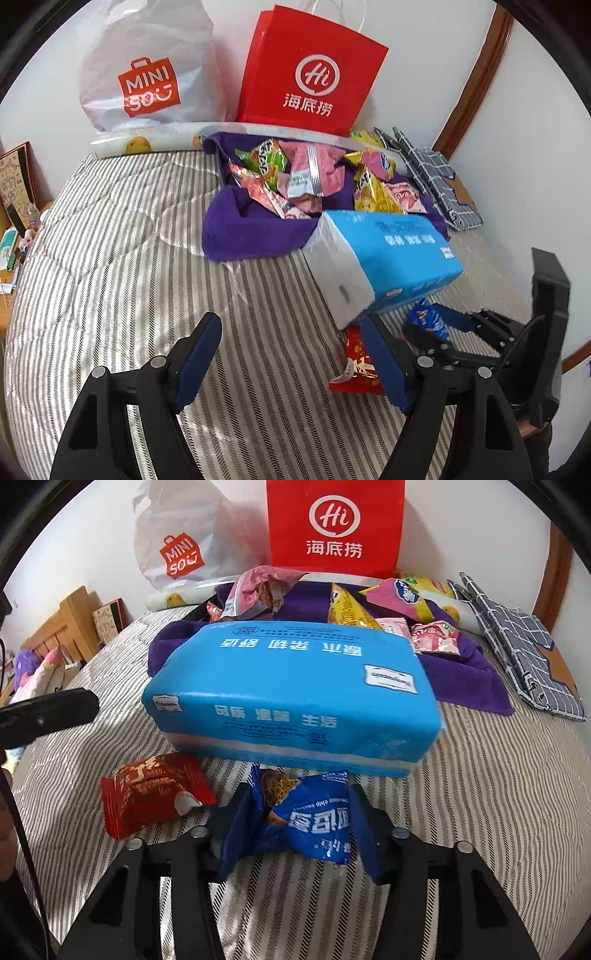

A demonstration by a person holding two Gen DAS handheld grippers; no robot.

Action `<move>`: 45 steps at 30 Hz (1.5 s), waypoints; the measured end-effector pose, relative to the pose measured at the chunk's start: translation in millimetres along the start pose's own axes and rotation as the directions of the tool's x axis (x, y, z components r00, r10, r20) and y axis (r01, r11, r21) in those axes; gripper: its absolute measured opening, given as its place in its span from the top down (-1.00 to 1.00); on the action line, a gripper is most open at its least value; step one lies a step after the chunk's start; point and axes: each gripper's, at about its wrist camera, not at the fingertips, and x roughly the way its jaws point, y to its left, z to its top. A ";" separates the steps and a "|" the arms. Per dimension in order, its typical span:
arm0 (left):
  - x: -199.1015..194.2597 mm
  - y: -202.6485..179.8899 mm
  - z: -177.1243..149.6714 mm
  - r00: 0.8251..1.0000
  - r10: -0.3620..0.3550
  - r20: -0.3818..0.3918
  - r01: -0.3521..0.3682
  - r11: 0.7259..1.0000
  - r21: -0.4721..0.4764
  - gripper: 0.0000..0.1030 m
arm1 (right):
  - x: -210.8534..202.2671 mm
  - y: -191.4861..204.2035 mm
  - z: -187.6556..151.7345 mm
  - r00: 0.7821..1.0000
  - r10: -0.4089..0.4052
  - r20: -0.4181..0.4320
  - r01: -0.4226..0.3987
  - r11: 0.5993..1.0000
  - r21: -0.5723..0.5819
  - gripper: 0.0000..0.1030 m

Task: Organize snacks
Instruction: 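Lower the right tool to the blue snack bag on the bed and grasp it, then grasp the red packet beside the tissue pack with the left tool while the right tool holds the blue bag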

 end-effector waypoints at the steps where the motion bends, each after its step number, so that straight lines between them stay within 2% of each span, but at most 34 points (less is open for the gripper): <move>1: 2.2 -0.5 -2.0 1.000 0.008 -0.005 -0.008 1.000 0.002 -0.49 | -0.8 -1.8 -0.9 1.000 -0.003 0.003 0.003 1.000 0.002 0.04; 6: 10.3 6.4 -9.4 0.999 0.010 -0.031 -0.011 1.000 -0.026 -0.49 | -5.3 -16.8 -7.4 1.000 -0.029 0.011 0.029 0.999 0.014 0.04; 10: 12.1 10.4 -13.4 0.999 0.010 -0.045 -0.012 0.999 -0.052 -0.49 | -8.3 -29.8 -9.0 1.000 -0.017 0.012 0.017 0.999 0.035 0.04; 14: 10.5 14.0 -15.3 0.998 0.039 -0.049 -0.043 0.997 -0.067 -0.49 | -9.2 -40.3 -8.0 0.999 -0.034 0.011 0.034 0.998 0.045 0.04; 21: 7.5 28.1 -21.0 0.988 0.146 -0.045 -0.150 0.983 -0.107 -0.49 | -5.4 -66.0 -2.7 0.996 -0.091 0.021 0.090 0.994 0.063 0.04; 22: 8.7 28.7 -20.9 0.982 0.182 -0.050 -0.186 0.977 -0.102 -0.50 | -4.3 -68.4 -2.6 0.995 -0.099 0.022 0.098 0.993 0.064 0.03; 24: 11.8 28.1 -21.6 0.973 0.225 -0.060 -0.229 0.969 -0.088 -0.56 | -0.4 -72.0 -2.4 0.994 -0.109 0.015 0.108 0.992 0.063 0.03; 26: 14.8 25.4 -23.2 0.967 0.252 -0.050 -0.254 0.965 -0.062 -0.73 | 3.3 -74.6 -1.9 0.996 -0.093 0.002 0.093 0.994 0.063 0.01; 29: 19.1 18.1 -26.5 0.954 0.297 -0.048 -0.298 0.954 -0.012 -0.82 | 4.3 -79.7 -1.8 0.998 -0.064 0.000 0.064 0.994 0.083 -0.01; 31: 20.2 17.1 -26.3 0.944 0.325 -0.055 -0.326 0.945 -0.011 -0.91 | 5.0 -81.4 -1.9 0.998 -0.065 -0.001 0.065 0.994 0.089 -0.04; 36: 22.0 25.2 -24.8 0.945 0.320 -0.064 -0.323 0.946 -0.042 -0.98 | 5.7 -82.2 -1.9 0.998 -0.069 -0.003 0.069 0.993 0.094 -0.10; 45: 21.6 23.2 -28.2 0.944 0.326 -0.055 -0.328 0.943 -0.046 -0.99 | 6.0 -82.5 -2.5 0.998 -0.060 -0.002 0.060 0.994 0.091 -0.14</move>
